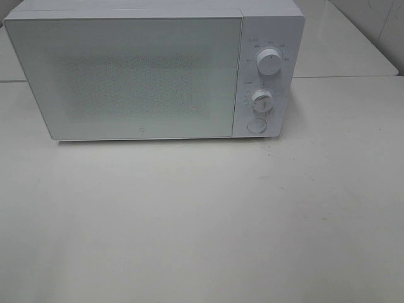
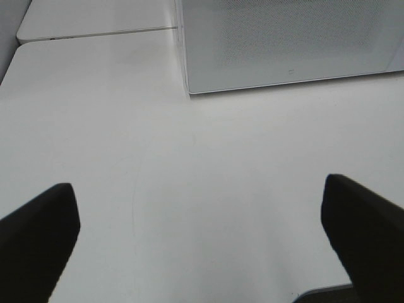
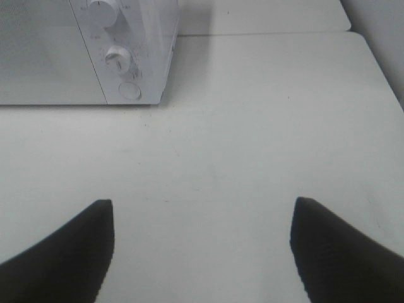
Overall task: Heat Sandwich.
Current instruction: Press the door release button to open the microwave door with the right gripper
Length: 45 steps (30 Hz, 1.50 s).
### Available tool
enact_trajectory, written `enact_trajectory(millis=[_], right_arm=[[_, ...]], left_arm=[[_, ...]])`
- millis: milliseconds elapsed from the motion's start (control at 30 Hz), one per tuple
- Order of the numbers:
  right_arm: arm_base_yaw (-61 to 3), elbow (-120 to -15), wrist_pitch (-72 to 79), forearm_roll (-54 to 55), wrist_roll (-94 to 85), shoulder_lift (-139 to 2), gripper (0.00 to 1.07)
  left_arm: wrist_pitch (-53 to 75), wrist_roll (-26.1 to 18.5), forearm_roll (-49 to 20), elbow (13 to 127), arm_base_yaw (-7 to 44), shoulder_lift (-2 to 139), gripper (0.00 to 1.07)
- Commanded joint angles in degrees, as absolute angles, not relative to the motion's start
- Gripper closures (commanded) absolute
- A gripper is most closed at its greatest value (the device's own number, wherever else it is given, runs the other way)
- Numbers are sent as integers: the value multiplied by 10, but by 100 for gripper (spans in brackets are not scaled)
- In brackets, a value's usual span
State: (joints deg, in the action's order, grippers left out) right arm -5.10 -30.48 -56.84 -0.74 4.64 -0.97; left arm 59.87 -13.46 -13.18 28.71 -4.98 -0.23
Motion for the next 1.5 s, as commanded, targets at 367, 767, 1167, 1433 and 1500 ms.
enact_trajectory(millis=[367,767,1167,1433,1500], right_arm=[[-40,-289,-594,-10,44,18,33],[-40,-289,-594,-10,44,18,33],[-40,-306,-571,-9,48,1,33],[-40,-314,-470,-9,48,-80,33],[-40,-314,-427,-9,48,-117,33]], left_arm=[[595,-131,-135,286,-50,-18,5],[595,-131,-135,286,-50,-18,5],[595,-131,-135,286,-50,-18,5],[595,-131,-135,286,-50,-18,5],[595,-131,-135,286,-50,-18,5]])
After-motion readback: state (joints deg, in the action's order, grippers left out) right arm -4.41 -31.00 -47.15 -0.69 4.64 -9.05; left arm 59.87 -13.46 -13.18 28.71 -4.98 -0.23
